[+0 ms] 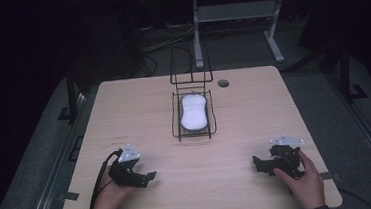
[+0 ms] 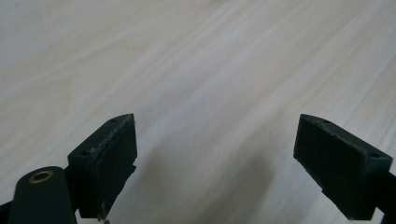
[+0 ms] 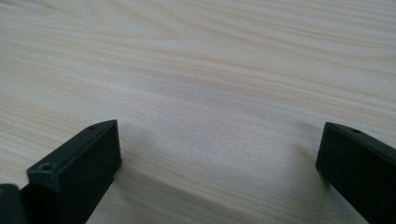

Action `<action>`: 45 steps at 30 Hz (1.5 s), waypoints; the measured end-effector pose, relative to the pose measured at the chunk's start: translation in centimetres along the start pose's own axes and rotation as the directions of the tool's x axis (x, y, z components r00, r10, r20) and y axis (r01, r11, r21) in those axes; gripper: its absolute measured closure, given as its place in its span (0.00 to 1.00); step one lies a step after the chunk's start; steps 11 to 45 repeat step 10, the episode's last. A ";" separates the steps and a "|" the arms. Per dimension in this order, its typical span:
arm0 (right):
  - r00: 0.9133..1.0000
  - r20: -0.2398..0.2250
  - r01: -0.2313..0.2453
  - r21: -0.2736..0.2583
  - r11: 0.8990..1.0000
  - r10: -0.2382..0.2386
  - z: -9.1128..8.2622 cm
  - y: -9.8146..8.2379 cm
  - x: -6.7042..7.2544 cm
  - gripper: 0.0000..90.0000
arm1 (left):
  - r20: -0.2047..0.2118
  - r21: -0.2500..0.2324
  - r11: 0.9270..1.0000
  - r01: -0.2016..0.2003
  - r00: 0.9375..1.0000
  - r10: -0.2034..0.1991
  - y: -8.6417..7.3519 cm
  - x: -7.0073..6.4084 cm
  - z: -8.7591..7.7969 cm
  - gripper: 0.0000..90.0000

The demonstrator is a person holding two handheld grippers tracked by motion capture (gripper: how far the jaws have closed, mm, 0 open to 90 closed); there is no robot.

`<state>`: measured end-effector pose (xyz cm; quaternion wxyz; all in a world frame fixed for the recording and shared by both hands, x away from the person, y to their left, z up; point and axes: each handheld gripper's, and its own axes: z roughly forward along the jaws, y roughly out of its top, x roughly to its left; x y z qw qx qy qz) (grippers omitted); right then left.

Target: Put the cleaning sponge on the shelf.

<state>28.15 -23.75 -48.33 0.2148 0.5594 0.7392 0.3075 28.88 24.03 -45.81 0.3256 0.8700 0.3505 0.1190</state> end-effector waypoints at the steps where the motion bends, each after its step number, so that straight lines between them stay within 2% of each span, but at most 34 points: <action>1: 1.000 0.000 0.000 0.000 1.000 0.000 0.0 0.0 0.0 0.00 | -0.004 0.004 1.000 -0.001 1.000 0.001 -0.2 0.0 0.0 0.14; 6: 1.000 0.000 0.000 0.000 1.000 0.000 0.0 0.0 0.0 0.00 | -0.018 0.020 1.000 -0.003 1.000 0.003 -1.0 0.2 0.0 0.14; 10: 1.000 0.000 -0.001 0.000 1.000 0.001 0.0 0.0 0.0 0.00 | -0.027 0.001 1.000 -0.014 1.000 0.015 -1.3 0.1 0.1 0.14; 45: 1.000 0.000 -0.001 0.000 1.000 0.001 0.0 0.0 0.0 0.00 | -0.027 0.001 1.000 -0.014 1.000 0.015 -1.3 0.1 0.1 0.14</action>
